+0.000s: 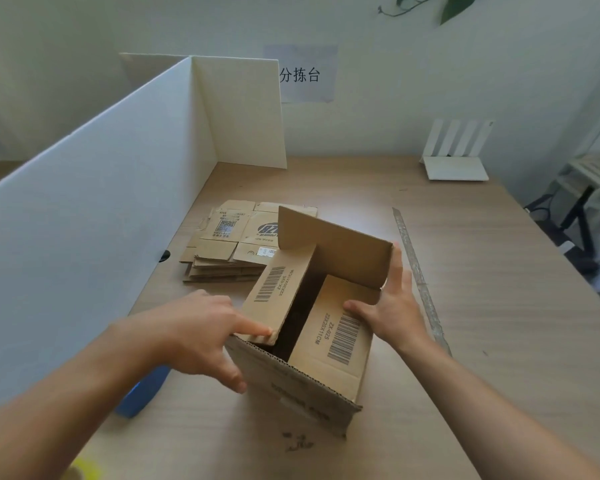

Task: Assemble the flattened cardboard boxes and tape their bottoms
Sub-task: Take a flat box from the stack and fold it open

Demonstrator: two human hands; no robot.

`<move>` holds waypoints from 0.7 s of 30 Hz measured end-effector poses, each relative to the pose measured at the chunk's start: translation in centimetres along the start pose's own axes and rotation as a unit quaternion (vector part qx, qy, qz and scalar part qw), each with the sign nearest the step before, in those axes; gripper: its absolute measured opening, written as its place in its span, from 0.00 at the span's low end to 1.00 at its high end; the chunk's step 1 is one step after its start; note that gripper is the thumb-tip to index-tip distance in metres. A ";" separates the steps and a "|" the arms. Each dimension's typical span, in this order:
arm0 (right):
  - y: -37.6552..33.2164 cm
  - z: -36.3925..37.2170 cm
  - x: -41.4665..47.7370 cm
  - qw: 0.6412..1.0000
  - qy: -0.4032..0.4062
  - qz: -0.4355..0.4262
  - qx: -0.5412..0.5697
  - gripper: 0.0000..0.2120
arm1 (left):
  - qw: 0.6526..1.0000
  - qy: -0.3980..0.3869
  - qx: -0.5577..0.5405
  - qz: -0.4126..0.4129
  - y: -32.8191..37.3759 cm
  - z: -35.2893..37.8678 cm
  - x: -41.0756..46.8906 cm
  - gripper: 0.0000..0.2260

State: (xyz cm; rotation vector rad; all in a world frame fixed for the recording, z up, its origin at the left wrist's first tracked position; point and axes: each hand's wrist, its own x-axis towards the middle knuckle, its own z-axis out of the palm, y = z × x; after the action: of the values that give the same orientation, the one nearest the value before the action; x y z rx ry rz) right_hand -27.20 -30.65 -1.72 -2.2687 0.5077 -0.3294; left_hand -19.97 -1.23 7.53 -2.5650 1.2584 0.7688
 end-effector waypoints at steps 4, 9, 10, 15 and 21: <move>0.4 0.3 0.5 0.998 -0.034 -0.002 0.048 0.58 | 0.998 -0.029 -0.042 0.029 -0.2 -0.1 1.2 0.39; 0.5 -1.3 1.4 0.938 -0.142 0.022 0.315 0.24 | 0.985 -0.004 -0.170 0.035 -1.0 -0.5 3.6 0.16; 0.5 -1.6 1.5 0.927 -0.153 0.030 0.342 0.20 | 0.984 0.029 -0.177 0.016 -1.0 -0.4 4.1 0.15; 0.7 -2.2 1.6 0.894 -0.177 0.069 0.405 0.29 | 0.971 0.157 -0.178 -0.041 -1.0 2.3 5.9 0.31; 0.4 -1.7 1.8 0.920 -0.145 0.039 0.362 0.25 | 0.938 0.239 -0.235 -0.089 -0.5 5.4 7.2 0.32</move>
State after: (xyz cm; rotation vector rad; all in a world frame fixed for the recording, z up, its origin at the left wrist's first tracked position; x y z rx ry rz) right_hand -26.39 -32.77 -0.71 -1.5321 0.2563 -0.1030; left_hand -17.90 -3.80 -0.84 -3.3549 1.0147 0.4628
